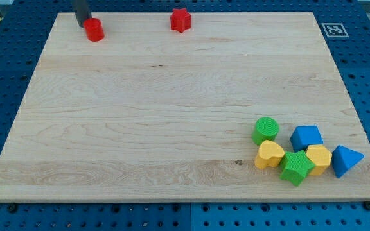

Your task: Move the red circle into the group of blocks

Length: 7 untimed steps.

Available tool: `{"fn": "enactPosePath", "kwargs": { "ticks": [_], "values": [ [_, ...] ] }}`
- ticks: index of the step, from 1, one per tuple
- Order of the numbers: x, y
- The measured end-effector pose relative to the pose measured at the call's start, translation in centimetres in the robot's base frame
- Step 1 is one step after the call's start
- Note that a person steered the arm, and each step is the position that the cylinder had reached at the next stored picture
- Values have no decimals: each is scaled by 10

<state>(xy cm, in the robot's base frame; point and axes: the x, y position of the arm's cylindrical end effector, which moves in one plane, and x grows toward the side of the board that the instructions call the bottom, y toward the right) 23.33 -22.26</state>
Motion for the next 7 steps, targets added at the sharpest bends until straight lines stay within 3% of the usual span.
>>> {"fn": "enactPosePath", "kwargs": {
  "ticks": [7],
  "values": [
    [101, 95]
  ]
}}
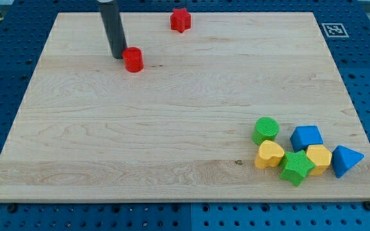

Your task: Move the red circle into the group of blocks

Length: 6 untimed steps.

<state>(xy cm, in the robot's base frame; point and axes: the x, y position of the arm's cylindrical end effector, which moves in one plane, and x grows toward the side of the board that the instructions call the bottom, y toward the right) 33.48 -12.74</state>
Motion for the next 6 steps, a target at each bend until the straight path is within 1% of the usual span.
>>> {"fn": "enactPosePath", "kwargs": {
  "ticks": [3, 6],
  "values": [
    [43, 62],
    [82, 149]
  ]
}}
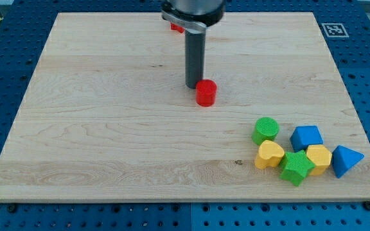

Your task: Move the red circle into the group of blocks

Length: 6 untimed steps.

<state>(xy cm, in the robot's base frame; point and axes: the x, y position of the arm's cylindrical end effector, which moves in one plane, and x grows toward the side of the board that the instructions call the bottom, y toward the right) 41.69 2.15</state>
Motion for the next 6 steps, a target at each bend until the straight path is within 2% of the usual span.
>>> {"fn": "enactPosePath", "kwargs": {
  "ticks": [3, 5, 6],
  "values": [
    [70, 52],
    [82, 78],
    [88, 59]
  ]
}}
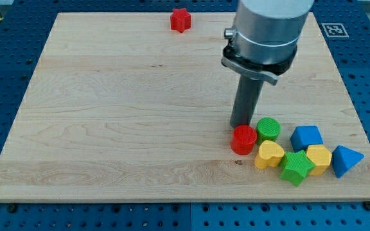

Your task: Move the red circle into the group of blocks

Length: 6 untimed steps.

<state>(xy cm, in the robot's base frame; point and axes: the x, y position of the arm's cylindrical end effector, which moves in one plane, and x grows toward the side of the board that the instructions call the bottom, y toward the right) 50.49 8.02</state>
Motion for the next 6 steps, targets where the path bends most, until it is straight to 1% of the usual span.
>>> {"fn": "enactPosePath", "kwargs": {
  "ticks": [2, 4, 5, 6],
  "values": [
    [1, -48],
    [23, -34],
    [26, -21],
    [31, 5]
  ]
}}
